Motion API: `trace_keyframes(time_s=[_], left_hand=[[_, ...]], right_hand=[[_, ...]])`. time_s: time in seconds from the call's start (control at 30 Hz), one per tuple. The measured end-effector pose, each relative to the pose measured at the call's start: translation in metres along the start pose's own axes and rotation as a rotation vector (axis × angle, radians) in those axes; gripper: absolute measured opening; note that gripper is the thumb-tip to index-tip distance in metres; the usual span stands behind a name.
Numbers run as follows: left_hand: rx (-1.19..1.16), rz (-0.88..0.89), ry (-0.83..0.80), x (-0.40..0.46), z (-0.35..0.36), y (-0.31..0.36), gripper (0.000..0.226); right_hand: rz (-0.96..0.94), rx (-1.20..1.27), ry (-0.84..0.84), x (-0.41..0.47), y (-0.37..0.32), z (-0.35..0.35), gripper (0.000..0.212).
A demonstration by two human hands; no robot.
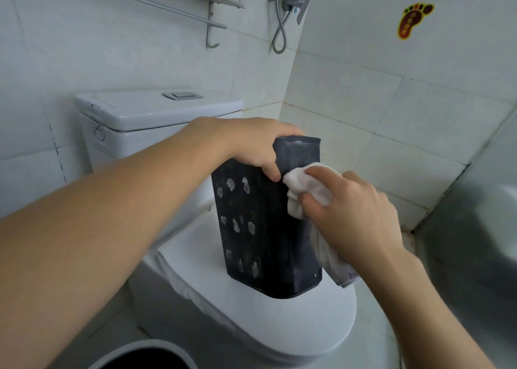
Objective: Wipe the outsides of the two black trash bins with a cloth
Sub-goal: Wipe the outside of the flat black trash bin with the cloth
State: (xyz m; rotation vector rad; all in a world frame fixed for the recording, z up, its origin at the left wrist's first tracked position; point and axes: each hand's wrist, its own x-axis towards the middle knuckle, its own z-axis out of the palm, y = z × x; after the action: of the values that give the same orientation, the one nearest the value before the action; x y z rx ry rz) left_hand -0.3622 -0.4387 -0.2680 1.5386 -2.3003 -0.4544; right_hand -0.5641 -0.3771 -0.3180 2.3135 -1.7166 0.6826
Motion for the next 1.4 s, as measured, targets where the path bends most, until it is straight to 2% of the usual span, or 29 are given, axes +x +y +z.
trace_keyframes(time_s=[0.13, 0.23, 0.37, 0.6, 0.9, 1.13, 1.3, 1.4], left_hand=[[-0.008, 0.015, -0.011, -0.001, 0.000, -0.002, 0.074], [-0.016, -0.008, -0.002, -0.002, 0.000, -0.005, 0.083], [-0.017, -0.013, -0.008, 0.000, -0.001, -0.003, 0.079], [-0.007, 0.022, -0.015, 0.003, 0.000, -0.003, 0.073], [0.010, 0.000, -0.007, 0.001, -0.001, -0.003, 0.079], [0.006, 0.022, -0.009, -0.002, -0.001, -0.004, 0.073], [0.012, -0.008, 0.001, -0.003, -0.001, -0.006, 0.081], [0.020, -0.009, -0.011, -0.002, 0.000, -0.003, 0.086]], right_hand=[[-0.060, -0.044, -0.028, 0.002, -0.006, 0.000, 0.027], [0.039, -0.012, -0.060, 0.011, 0.009, 0.003, 0.024], [0.111, -0.006, -0.043, 0.019, 0.019, 0.003, 0.023], [-0.075, -0.036, 0.006, 0.003, -0.011, 0.002, 0.025], [0.119, -0.005, -0.033, 0.022, 0.019, 0.005, 0.024], [-0.029, 0.076, -0.011, 0.012, -0.006, 0.002, 0.024], [0.138, 0.104, -0.031, 0.021, 0.019, 0.007, 0.018], [0.165, 0.084, -0.020, 0.021, 0.023, 0.006, 0.018]])
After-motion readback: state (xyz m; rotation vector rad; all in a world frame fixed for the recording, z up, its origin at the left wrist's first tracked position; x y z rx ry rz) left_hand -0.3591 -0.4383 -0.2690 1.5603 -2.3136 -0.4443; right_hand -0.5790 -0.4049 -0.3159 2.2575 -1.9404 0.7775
